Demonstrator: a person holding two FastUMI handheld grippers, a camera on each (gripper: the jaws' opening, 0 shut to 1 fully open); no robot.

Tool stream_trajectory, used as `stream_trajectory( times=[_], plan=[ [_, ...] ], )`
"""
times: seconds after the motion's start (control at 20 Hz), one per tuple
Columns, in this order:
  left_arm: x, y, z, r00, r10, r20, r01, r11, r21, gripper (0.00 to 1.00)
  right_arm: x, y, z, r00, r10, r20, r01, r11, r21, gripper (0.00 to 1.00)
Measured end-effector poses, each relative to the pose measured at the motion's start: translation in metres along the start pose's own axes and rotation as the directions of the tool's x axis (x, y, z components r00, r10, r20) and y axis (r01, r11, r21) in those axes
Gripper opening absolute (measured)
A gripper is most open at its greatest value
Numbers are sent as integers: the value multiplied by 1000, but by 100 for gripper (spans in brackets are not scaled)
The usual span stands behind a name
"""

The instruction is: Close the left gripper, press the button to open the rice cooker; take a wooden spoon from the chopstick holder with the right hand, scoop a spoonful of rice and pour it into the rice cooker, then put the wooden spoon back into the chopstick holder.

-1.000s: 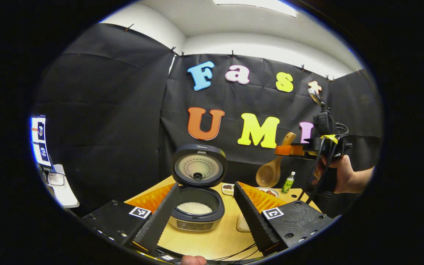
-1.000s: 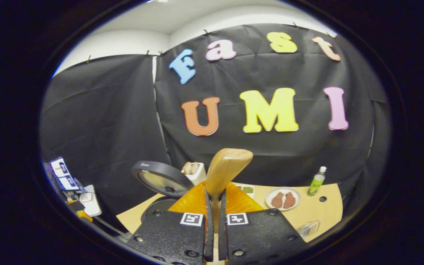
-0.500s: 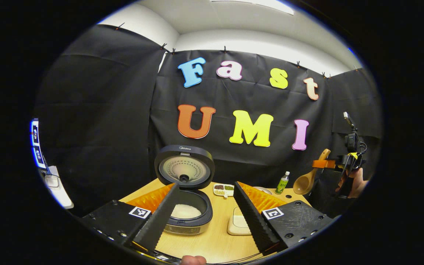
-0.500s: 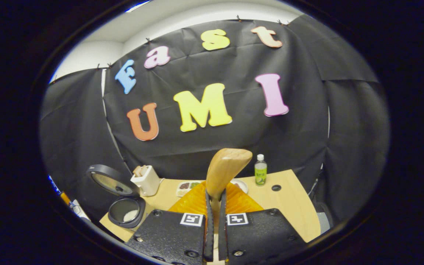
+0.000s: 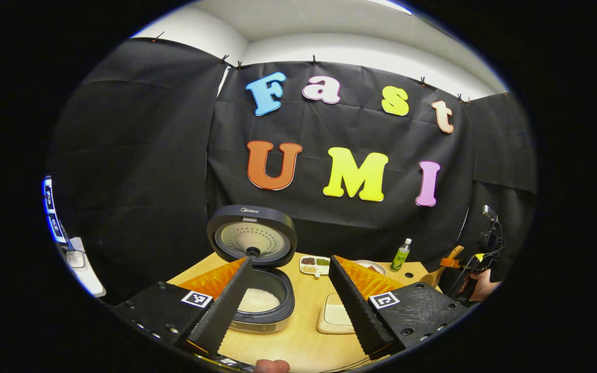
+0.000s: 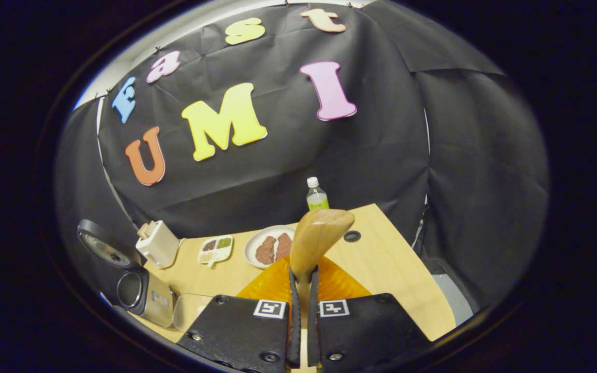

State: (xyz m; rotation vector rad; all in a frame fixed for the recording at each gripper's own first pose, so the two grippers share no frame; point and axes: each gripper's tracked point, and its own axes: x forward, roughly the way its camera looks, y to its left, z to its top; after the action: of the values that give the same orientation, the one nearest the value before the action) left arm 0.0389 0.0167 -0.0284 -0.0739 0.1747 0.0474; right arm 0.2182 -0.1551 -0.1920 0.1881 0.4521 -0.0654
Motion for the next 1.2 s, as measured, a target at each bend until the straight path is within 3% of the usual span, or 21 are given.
stream_trajectory(
  times=[0.45,0.85,1.05,1.1,1.2],
  plan=[
    [25,-7,-14,997,41,-73,-39,999,29,95,54,-22,-48,999,14,-49,-19,996,-85,11],
    [34,-16,-10,997,36,-71,-33,999,43,95,63,-28,-76,995,23,-99,-25,999,-26,17],
    [37,-11,1,998,40,-41,-39,999,19,95,49,-25,-57,999,30,-45,-31,999,-34,28],
    [36,-10,2,999,40,-34,-40,999,20,95,43,-24,-51,999,29,-29,-30,999,-35,40],
    [38,-5,11,999,42,-6,-41,999,25,95,35,-26,-37,1000,18,3,-18,999,-29,54]
  ],
)
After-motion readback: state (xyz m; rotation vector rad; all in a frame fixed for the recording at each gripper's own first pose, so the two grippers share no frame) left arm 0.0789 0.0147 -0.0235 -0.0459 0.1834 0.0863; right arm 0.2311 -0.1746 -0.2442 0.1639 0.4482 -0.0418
